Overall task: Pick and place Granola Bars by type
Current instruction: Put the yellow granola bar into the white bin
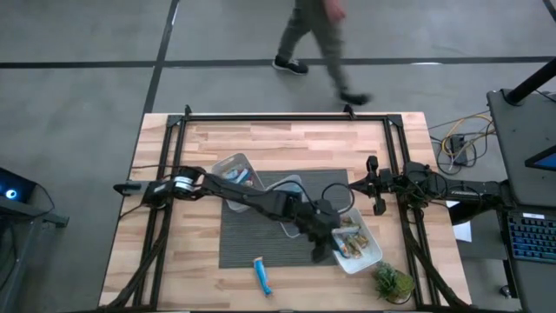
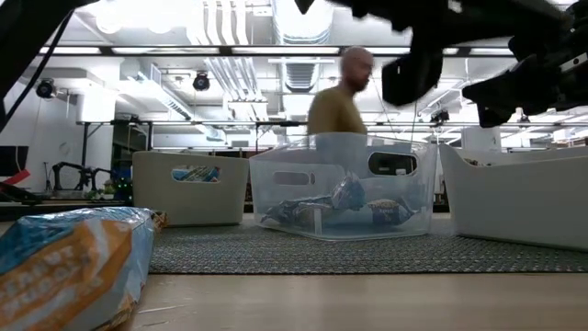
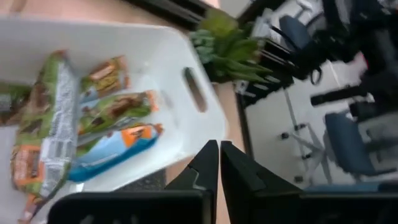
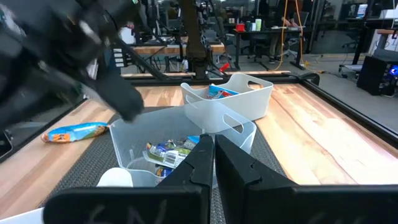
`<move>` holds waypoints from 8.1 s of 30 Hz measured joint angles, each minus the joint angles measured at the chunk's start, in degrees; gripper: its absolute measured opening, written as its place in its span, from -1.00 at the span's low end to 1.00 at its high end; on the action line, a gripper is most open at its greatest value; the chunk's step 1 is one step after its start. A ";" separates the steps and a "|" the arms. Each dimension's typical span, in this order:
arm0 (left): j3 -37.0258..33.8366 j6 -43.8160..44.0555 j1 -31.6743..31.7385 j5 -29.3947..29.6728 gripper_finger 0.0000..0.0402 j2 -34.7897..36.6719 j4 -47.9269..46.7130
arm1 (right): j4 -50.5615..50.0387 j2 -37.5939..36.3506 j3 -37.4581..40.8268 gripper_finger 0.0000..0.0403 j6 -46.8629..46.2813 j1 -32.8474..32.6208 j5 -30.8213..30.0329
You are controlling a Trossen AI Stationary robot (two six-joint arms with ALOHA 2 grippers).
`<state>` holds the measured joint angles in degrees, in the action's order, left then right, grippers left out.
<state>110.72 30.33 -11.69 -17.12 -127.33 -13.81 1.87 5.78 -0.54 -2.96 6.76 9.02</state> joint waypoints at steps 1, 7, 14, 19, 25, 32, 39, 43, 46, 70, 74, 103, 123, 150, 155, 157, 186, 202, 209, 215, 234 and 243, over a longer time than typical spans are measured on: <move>0.57 -1.41 -0.33 -0.02 -1.00 0.60 -1.15 | 0.00 0.00 -0.02 -0.96 0.00 0.00 0.00; 4.82 -10.80 -2.54 -0.24 -1.00 5.26 -14.58 | 0.00 0.00 0.00 -0.96 0.00 0.02 -0.02; 6.79 -16.35 -6.51 -0.41 -1.00 10.30 -25.49 | 0.00 -0.04 0.00 -0.96 0.00 0.00 -0.02; 6.77 -16.93 -9.38 -0.43 -1.00 12.67 -28.02 | 0.00 -0.02 0.00 -0.96 0.04 0.00 -0.02; 6.68 -17.07 -11.76 0.13 -1.00 13.36 -28.72 | 0.00 0.00 0.00 -0.96 0.04 0.00 0.00; 6.66 -27.16 -16.34 -0.16 -1.00 13.38 -30.55 | 0.00 0.00 0.00 -0.96 0.02 0.00 -0.02; 6.61 -36.49 -20.79 0.10 -1.00 13.38 -35.70 | 0.00 0.00 0.00 -0.96 0.05 0.02 -0.02; 6.59 -37.25 -21.64 0.87 -1.00 13.38 -38.64 | 0.00 0.00 0.00 -0.96 0.02 0.00 -0.02; 6.59 -37.43 -21.63 2.84 -1.00 13.59 -40.49 | 0.00 0.00 0.00 -0.96 0.01 0.01 -0.02; -3.23 -52.79 -22.80 19.24 -0.91 13.90 -46.89 | 0.00 0.00 0.00 -0.96 0.01 0.01 -0.02; -3.24 -52.88 -22.77 19.39 -0.64 13.87 -46.72 | 0.00 0.00 0.00 -0.96 0.01 0.01 -0.02; -22.30 -66.21 -22.05 20.23 0.03 13.82 -31.48 | 0.00 0.00 0.00 -0.96 0.10 0.00 -0.02; -25.91 -66.27 -20.18 19.15 0.03 13.27 -28.25 | 0.00 0.00 0.00 -0.96 0.08 0.02 -0.02; -26.54 -65.58 -19.32 15.51 -0.16 11.54 -27.27 | -0.02 0.00 0.00 -0.96 0.08 0.02 -0.02; -26.54 -65.18 -19.34 14.59 -0.34 11.50 -27.31 | -0.01 0.00 0.00 -0.96 0.10 0.00 -0.02; -26.57 -64.77 -19.33 14.50 -0.41 11.43 -27.31 | 0.00 0.00 0.00 -0.96 0.00 0.00 -0.02; -26.63 -62.38 -19.36 11.73 -0.80 11.41 -27.18 | 0.00 0.00 0.00 -0.96 0.02 0.00 -0.02; -15.68 -61.89 -18.23 16.56 -0.81 12.13 -32.32 | 0.00 0.00 0.00 -0.96 0.08 0.02 -0.02; -12.01 -62.64 -17.17 17.24 -0.81 12.18 -32.27 | 0.00 -0.02 0.00 -0.96 0.02 0.02 -0.02; -7.42 -59.67 -14.51 17.23 -0.81 12.18 -30.51 | 0.00 0.00 0.00 -0.96 0.02 0.02 0.00; -2.00 -51.31 -6.35 16.43 -0.81 12.07 -18.24 | 0.00 0.00 0.00 -0.96 0.05 0.02 -0.02; -2.00 -39.54 -2.19 12.00 -0.81 10.96 -10.03 | 0.00 0.00 0.00 -0.96 0.02 0.00 -0.02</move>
<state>108.73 -9.21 -13.87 -5.12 -116.37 -23.84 1.87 5.78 -0.54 -2.94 6.76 8.99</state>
